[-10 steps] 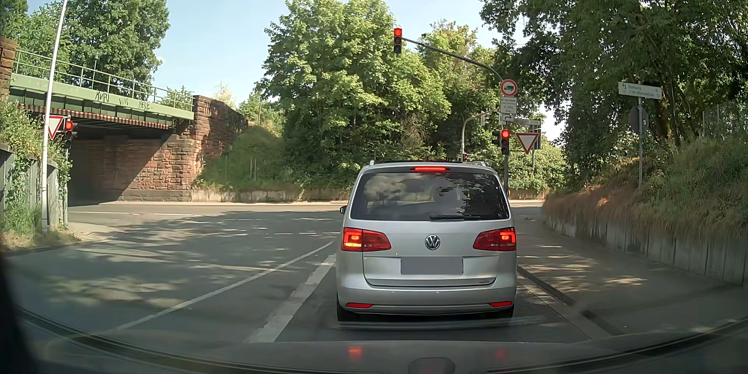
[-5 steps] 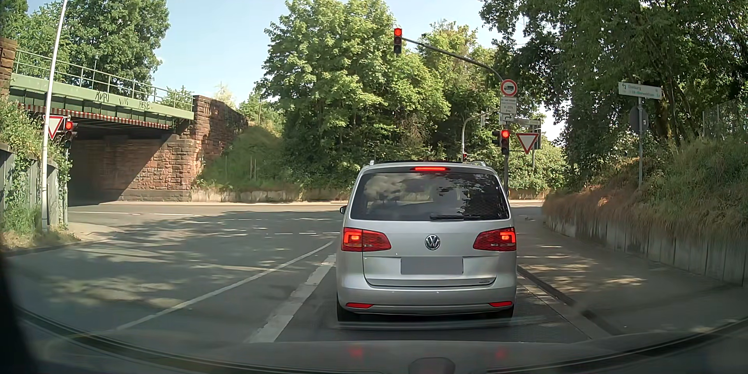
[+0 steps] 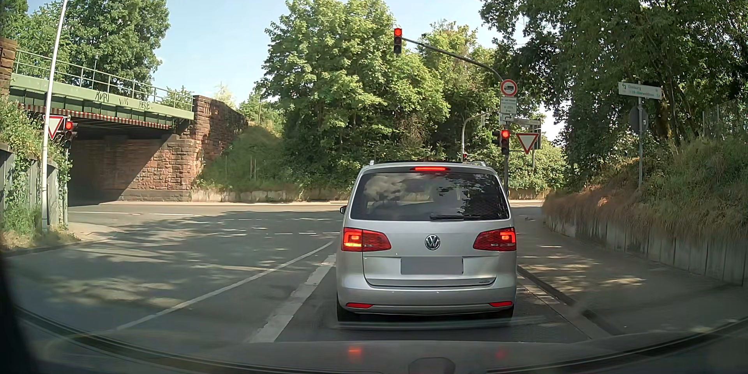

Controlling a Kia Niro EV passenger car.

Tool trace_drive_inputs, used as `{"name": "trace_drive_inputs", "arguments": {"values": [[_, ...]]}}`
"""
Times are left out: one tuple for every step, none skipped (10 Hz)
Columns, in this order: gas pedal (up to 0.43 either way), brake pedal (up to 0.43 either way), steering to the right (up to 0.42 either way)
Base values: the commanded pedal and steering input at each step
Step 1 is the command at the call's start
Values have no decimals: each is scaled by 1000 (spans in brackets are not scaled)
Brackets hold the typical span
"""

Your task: Follow the waypoints while adhering to traffic rules and regulations

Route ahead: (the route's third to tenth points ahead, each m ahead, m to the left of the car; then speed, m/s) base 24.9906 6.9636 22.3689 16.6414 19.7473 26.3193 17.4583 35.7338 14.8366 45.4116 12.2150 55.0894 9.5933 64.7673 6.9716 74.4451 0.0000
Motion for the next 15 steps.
{"name": "trace_drive_inputs", "arguments": {"values": [[0,207,5],[0,207,5],[0,207,5],[0,207,5],[0,207,5],[0,207,5],[0,207,5],[0,207,5],[0,207,5],[0,207,5],[0,207,5],[0,207,5],[0,207,5],[0,207,5],[0,207,5]]}}
